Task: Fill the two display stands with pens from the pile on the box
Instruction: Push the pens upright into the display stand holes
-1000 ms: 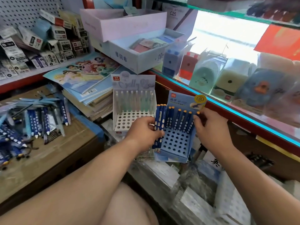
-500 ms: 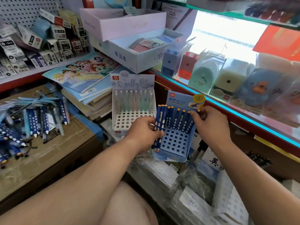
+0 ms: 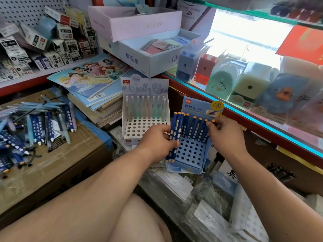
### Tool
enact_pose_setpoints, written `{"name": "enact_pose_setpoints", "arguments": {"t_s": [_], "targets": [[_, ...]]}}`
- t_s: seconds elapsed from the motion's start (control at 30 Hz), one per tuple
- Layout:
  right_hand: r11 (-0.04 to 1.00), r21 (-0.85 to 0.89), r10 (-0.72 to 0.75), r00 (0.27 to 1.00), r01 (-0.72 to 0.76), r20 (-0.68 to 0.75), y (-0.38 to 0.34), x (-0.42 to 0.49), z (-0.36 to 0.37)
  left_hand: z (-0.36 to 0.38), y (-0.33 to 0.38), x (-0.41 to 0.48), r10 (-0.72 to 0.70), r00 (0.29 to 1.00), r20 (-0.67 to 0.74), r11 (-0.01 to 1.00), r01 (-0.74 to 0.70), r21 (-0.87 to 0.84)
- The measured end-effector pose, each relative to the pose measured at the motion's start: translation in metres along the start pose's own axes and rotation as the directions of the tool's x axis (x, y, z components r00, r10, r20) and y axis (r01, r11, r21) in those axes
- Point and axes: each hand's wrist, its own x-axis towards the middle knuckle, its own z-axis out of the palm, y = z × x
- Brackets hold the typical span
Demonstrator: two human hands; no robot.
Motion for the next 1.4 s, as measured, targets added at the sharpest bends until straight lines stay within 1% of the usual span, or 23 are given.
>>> {"name": "enact_pose_setpoints", "arguments": {"t_s": [0.07, 0.2, 0.37, 0.47, 0.67, 0.7, 0.73, 0.8, 0.87, 0.9, 0.93, 0.97, 1.07, 1.1, 1.17, 1.23, 1.3, 1.4], "targets": [[0.998, -0.061, -0.018, 0.999, 0.016, -0.035, -0.001, -0.002, 0.0, 0.0, -0.001, 0.0, -0.001, 1.0, 0.005, 1.0, 0.001, 0.001], [0.995, -0.099, -0.033, 0.992, 0.021, -0.12, 0.0, -0.004, 0.0, 0.001, -0.002, 0.002, -0.007, 1.0, 0.01, 1.0, 0.007, 0.001], [0.98, -0.2, -0.013, 0.996, -0.005, -0.088, 0.004, -0.001, 0.003, 0.0, -0.002, 0.001, -0.007, 1.0, 0.023, 1.0, 0.007, -0.016], [0.977, -0.212, 0.005, 0.997, -0.02, -0.072, 0.003, -0.002, 0.001, -0.003, -0.004, 0.0, -0.002, 1.0, 0.023, 1.0, 0.002, -0.011], [0.995, -0.096, 0.0, 0.992, -0.013, -0.128, -0.008, -0.015, -0.005, -0.006, -0.008, 0.001, -0.01, 0.999, 0.031, 1.0, 0.011, -0.027], [0.998, -0.061, -0.007, 0.992, -0.001, -0.126, -0.011, -0.017, -0.006, -0.006, -0.008, 0.001, -0.008, 0.999, 0.035, 1.0, 0.009, -0.028], [1.0, 0.01, -0.012, 0.994, 0.013, -0.113, -0.014, -0.019, -0.006, -0.005, -0.008, 0.001, -0.006, 0.999, 0.04, 1.0, 0.007, -0.029], [0.976, 0.217, -0.023, 0.999, 0.028, -0.025, -0.025, -0.022, -0.005, -0.004, -0.007, 0.001, 0.001, 0.999, 0.054, 0.999, 0.002, -0.039], [0.922, 0.387, -0.056, 0.986, -0.01, 0.158, -0.039, -0.026, -0.002, -0.003, -0.006, 0.0, 0.004, 0.997, 0.08, 0.999, 0.0, -0.048], [0.902, 0.43, -0.078, 0.968, -0.034, 0.24, -0.044, -0.027, 0.0, -0.002, -0.006, 0.0, 0.003, 0.996, 0.089, 0.999, 0.001, -0.044], [0.893, 0.449, -0.099, 0.951, -0.044, 0.292, -0.047, -0.026, 0.003, -0.002, -0.006, 0.0, 0.003, 0.996, 0.095, 0.999, 0.0, -0.035], [0.892, 0.45, -0.114, 0.943, -0.042, 0.313, -0.049, -0.025, 0.005, -0.001, -0.006, 0.0, 0.004, 0.995, 0.095, 1.0, -0.001, -0.026], [0.881, 0.471, -0.1, 0.959, -0.039, 0.266, -0.05, -0.022, 0.011, -0.003, -0.006, 0.001, 0.014, 0.998, 0.055, 1.0, -0.014, -0.005], [0.869, 0.493, -0.078, 0.972, -0.043, 0.222, -0.05, -0.022, 0.011, -0.005, -0.006, 0.001, 0.015, 1.0, 0.027, 1.0, -0.015, -0.002], [0.868, 0.497, -0.036, 0.996, -0.007, 0.078, -0.046, -0.018, 0.011, -0.009, -0.006, 0.0, 0.008, 0.999, -0.045, 1.0, -0.007, 0.011], [0.901, 0.432, -0.037, 0.999, 0.05, -0.039, -0.039, -0.012, 0.013, -0.014, -0.008, 0.001, -0.012, 0.994, -0.109, 1.0, 0.014, 0.012], [0.931, 0.354, -0.068, 0.996, 0.086, -0.064, -0.034, -0.009, 0.018, -0.017, -0.01, 0.0, -0.028, 0.991, -0.131, 0.999, 0.03, 0.019], [0.96, 0.238, -0.13, 0.988, 0.145, -0.08, -0.032, -0.008, 0.028, -0.017, -0.011, 0.0, -0.031, 0.993, -0.118, 0.999, 0.036, 0.039]]}}
